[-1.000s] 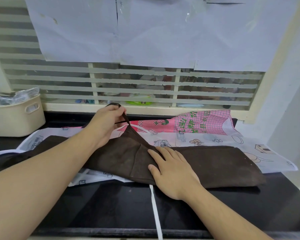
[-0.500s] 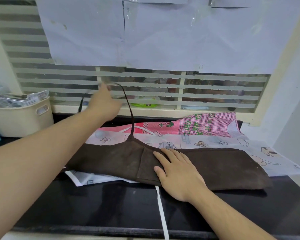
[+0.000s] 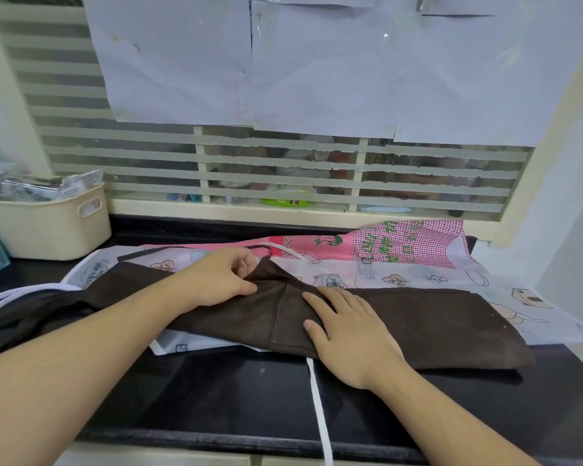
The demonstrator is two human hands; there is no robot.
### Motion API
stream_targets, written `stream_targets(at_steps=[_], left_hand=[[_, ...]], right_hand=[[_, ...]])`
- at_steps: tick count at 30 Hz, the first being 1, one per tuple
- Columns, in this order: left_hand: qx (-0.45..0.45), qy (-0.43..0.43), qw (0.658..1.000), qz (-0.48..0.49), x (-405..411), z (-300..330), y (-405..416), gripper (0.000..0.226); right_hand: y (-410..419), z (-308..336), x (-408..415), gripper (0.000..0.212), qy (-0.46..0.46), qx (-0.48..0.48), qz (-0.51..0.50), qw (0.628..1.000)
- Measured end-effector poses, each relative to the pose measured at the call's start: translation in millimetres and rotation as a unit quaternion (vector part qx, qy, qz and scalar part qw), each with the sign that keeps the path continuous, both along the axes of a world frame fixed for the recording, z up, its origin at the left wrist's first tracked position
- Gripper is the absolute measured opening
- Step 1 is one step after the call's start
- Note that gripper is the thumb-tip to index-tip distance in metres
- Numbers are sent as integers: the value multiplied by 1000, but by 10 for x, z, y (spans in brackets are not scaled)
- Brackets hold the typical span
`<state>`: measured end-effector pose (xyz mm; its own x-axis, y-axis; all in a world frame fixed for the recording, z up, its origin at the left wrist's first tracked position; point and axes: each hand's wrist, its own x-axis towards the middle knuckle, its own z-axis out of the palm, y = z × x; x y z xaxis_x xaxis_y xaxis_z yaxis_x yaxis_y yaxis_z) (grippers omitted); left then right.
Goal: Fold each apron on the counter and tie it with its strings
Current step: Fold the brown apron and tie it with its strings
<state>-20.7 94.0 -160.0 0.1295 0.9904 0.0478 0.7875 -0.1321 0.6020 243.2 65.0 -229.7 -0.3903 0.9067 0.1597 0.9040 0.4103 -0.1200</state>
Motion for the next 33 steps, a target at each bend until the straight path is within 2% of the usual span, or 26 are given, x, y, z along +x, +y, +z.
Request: stream_targets(at_steps=[3,6,12,18,22,25,30,33], left_hand=[[70,22,997,-27,-25,-13,-56,28],[94,31,995,-18,-7,-72,-142,29],[111,-133,985,28,66,-249,-291,38],[161,-172,970,53,111,-417,-385,37],[183,-145,971,53,148,-467,-459,18],[184,-84,978,53,166,-471,-426,8],[140,17,984,107,174,-476,-340,20],[138,28,984,110,187,-435,-340,19]], right_hand=[[1,-8,0,58,3,6,1,1000],[0,-10,0,57,10,10,3,1000],[-50,31,4,54,42,34,10,999],[-106,84,4,57,61,64,33,996],[-97,64,-10,54,53,58,35,996],[-82,53,-11,52,48,55,31,997],[-66,33,-13,51,47,53,29,997],[-57,21,-12,51,44,55,29,997]])
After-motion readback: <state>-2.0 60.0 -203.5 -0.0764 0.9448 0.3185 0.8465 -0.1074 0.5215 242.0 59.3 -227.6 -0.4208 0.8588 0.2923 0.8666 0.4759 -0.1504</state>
